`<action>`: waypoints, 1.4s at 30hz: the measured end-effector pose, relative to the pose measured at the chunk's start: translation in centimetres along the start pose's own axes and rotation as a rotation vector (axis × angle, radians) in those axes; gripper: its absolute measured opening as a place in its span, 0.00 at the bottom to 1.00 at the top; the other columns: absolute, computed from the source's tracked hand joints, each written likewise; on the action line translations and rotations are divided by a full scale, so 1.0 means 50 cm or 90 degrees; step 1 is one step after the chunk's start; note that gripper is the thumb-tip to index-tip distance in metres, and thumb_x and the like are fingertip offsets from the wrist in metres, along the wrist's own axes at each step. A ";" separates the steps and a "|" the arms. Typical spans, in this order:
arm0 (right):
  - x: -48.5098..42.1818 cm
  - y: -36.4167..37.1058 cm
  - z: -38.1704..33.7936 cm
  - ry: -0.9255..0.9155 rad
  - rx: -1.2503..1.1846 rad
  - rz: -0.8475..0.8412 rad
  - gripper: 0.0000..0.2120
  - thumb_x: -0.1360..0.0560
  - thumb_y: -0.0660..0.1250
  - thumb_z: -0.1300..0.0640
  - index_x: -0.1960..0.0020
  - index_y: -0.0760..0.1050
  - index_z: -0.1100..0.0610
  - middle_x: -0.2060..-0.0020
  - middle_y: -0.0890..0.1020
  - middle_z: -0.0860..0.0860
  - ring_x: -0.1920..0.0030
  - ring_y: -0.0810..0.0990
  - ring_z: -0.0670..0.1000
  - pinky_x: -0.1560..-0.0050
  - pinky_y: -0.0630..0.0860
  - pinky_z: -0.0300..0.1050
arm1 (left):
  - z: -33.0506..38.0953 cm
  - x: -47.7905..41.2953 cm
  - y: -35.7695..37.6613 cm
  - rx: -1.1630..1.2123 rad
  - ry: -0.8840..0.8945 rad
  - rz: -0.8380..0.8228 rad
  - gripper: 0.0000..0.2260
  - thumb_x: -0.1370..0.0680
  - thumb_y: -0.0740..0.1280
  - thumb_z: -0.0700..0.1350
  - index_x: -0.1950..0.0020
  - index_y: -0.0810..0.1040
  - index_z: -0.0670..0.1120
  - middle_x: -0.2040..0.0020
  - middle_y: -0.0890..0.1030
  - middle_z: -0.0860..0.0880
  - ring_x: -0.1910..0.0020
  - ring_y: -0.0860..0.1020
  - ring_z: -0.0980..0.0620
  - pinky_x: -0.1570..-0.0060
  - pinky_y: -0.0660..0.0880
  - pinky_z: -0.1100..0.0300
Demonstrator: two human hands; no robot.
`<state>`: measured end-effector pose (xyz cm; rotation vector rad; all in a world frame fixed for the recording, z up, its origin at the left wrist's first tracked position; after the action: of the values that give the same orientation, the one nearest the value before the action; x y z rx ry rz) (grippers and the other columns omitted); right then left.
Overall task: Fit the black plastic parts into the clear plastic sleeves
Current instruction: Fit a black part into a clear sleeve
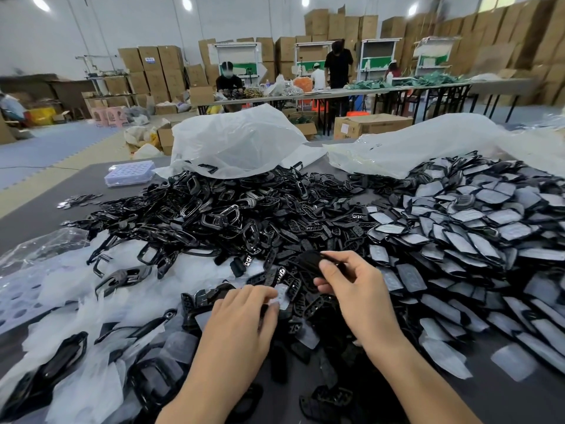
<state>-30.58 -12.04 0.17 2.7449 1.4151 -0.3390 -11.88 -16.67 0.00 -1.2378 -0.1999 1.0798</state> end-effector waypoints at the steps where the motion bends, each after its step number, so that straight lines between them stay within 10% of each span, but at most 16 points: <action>1: -0.001 -0.003 0.002 -0.001 -0.002 0.013 0.05 0.19 0.68 0.53 0.47 0.80 0.44 0.62 0.87 0.44 0.60 0.86 0.44 0.55 0.80 0.39 | -0.002 0.000 0.003 -0.021 0.009 -0.023 0.11 0.18 0.57 0.56 0.39 0.74 0.57 0.45 0.75 0.64 0.42 0.72 0.58 0.40 0.68 0.60; 7: 0.000 0.000 0.008 -0.013 0.003 0.028 0.05 0.19 0.68 0.52 0.47 0.80 0.42 0.62 0.86 0.42 0.60 0.86 0.43 0.56 0.79 0.37 | -0.007 -0.003 0.004 -0.094 0.008 -0.069 0.15 0.18 0.60 0.56 0.31 0.72 0.59 0.43 0.75 0.60 0.43 0.73 0.54 0.42 0.68 0.59; 13: 0.002 0.005 0.008 -0.018 -0.006 0.017 0.06 0.19 0.68 0.53 0.47 0.80 0.41 0.60 0.86 0.41 0.59 0.86 0.44 0.53 0.81 0.42 | 0.002 -0.001 0.012 -0.109 0.042 0.030 0.03 0.24 0.73 0.47 0.53 0.81 0.54 0.56 0.79 0.59 0.56 0.79 0.53 0.55 0.76 0.55; 19: 0.007 0.012 0.006 -0.016 -0.024 -0.008 0.06 0.19 0.68 0.54 0.47 0.81 0.43 0.59 0.87 0.43 0.57 0.86 0.45 0.54 0.83 0.41 | -0.006 -0.006 0.026 -0.078 0.070 -0.041 0.14 0.17 0.61 0.52 0.31 0.72 0.58 0.35 0.75 0.63 0.35 0.72 0.60 0.36 0.64 0.62; 25: 0.005 0.015 0.002 -0.001 -0.046 -0.013 0.06 0.19 0.69 0.55 0.46 0.81 0.44 0.59 0.87 0.43 0.57 0.86 0.45 0.58 0.81 0.36 | 0.004 -0.011 0.012 -0.084 0.070 0.016 0.03 0.19 0.67 0.48 0.50 0.80 0.54 0.53 0.80 0.59 0.52 0.80 0.56 0.47 0.73 0.57; 35: 0.003 0.018 -0.005 0.064 -0.161 -0.017 0.06 0.20 0.70 0.59 0.48 0.83 0.50 0.59 0.87 0.45 0.57 0.87 0.48 0.60 0.80 0.35 | 0.005 -0.006 0.011 -0.095 0.076 0.008 0.05 0.20 0.67 0.49 0.46 0.81 0.54 0.53 0.80 0.59 0.52 0.80 0.54 0.48 0.75 0.56; 42: 0.010 0.040 -0.013 0.188 -0.390 -0.151 0.06 0.31 0.74 0.56 0.55 0.88 0.50 0.52 0.88 0.54 0.53 0.86 0.51 0.49 0.84 0.44 | 0.010 -0.011 -0.006 0.409 -0.174 0.136 0.05 0.21 0.68 0.44 0.52 0.77 0.55 0.58 0.82 0.58 0.61 0.78 0.62 0.59 0.71 0.73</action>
<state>-28.55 -12.72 0.57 2.1906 1.5740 0.4472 -12.34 -16.74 0.67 -0.5408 0.0759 1.3603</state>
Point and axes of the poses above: each hand's wrist, its own x-axis away from the middle knuckle, its own y-axis out of the palm, z = x × y, the point moved 2 cm from there along -x, towards the middle knuckle
